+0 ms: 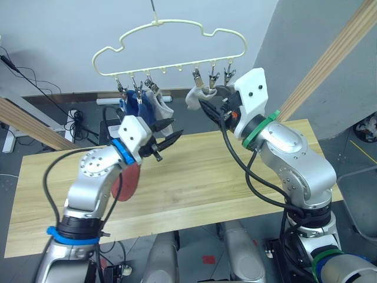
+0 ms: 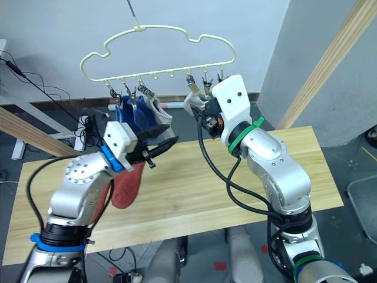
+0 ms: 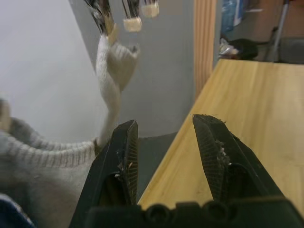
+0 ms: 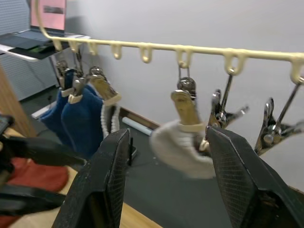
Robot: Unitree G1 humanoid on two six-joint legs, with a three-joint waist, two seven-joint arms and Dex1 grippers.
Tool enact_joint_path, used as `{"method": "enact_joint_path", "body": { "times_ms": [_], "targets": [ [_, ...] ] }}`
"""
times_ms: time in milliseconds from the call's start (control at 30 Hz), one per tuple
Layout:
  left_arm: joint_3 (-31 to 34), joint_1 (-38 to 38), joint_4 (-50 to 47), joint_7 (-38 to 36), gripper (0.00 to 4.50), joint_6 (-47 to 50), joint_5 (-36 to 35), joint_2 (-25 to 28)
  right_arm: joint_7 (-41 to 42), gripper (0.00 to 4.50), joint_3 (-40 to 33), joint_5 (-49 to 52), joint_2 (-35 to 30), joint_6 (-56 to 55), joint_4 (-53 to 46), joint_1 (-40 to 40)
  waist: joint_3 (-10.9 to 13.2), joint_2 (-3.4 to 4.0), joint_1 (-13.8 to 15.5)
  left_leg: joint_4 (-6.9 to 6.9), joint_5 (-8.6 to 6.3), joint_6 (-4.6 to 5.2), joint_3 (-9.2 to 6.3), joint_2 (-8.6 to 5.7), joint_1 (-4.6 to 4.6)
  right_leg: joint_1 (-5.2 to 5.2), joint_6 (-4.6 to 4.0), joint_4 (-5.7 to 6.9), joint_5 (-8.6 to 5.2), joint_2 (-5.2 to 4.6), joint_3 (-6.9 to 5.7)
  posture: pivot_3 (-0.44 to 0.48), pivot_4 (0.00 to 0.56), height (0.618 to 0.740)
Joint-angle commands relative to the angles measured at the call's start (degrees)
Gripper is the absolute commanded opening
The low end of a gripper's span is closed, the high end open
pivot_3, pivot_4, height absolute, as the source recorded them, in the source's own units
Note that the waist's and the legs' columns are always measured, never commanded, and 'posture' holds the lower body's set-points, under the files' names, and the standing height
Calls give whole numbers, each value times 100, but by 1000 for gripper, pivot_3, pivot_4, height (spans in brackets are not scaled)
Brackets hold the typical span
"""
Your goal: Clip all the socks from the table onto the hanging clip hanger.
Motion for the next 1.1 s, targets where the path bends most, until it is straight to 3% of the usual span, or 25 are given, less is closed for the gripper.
{"method": "enact_joint_path", "body": {
  "times_ms": [33,267,367,1100],
  "targets": [
    [255,-253,-319,-119,2001,406,-339,208,-202,2667,-58,-207,87,-248,53,-111,0,0,1,0,0,0,-1,0,0,0,0,0,0,1,0,-140,383,740],
    [316,-634,-342,38,2001,578,-337,149,-242,2667,-44,-359,227,-531,574,-318,0,0,4,-1,0,0,1,0,-1,0,-1,-3,0,0,0,-132,382,740],
    [279,-623,-377,58,2038,582,-293,125,-246,2044,-74,-375,309,-578,681,-360,0,0,5,-3,0,0,1,0,-1,0,-1,-5,0,0,0,-126,381,740],
    [203,-548,-364,14,2038,485,-20,-2,-208,2044,-157,-594,405,-1100,1563,-812,0,0,14,-2,0,0,1,0,-2,-1,-1,-5,1,0,1,-122,376,740]
  ]
}}
